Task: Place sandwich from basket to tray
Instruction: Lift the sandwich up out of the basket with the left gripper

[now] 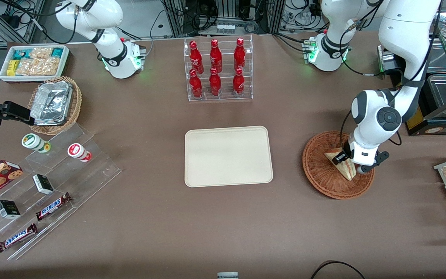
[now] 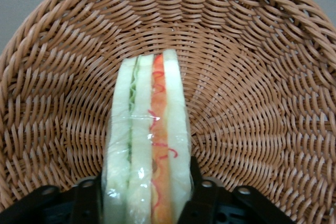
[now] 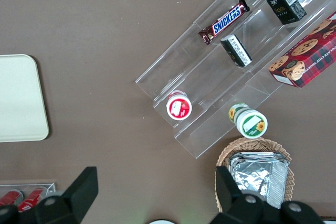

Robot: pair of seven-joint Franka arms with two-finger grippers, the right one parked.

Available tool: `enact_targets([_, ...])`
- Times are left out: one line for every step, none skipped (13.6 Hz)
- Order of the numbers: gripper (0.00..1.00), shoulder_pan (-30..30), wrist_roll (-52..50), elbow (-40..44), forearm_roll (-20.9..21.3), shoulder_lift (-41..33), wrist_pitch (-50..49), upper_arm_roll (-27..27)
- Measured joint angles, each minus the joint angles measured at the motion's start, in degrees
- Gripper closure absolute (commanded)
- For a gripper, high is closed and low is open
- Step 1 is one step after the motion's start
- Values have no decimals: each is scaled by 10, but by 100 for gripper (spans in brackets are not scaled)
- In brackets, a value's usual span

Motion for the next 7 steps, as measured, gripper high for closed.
enact_targets([100,0,0,1,0,-1,0,0])
enact_targets([100,0,0,2,0,-4,-1,0])
enact_targets([100,0,0,6,0,-8,-5,0])
enact_targets([100,0,0,14,0,-15,-22,1])
enact_targets([100,0,0,29,0,-26,-55,1])
enact_targets([100,0,0,52,0,-39,-101,1])
enact_targets([100,0,0,81,0,-53,-153,1])
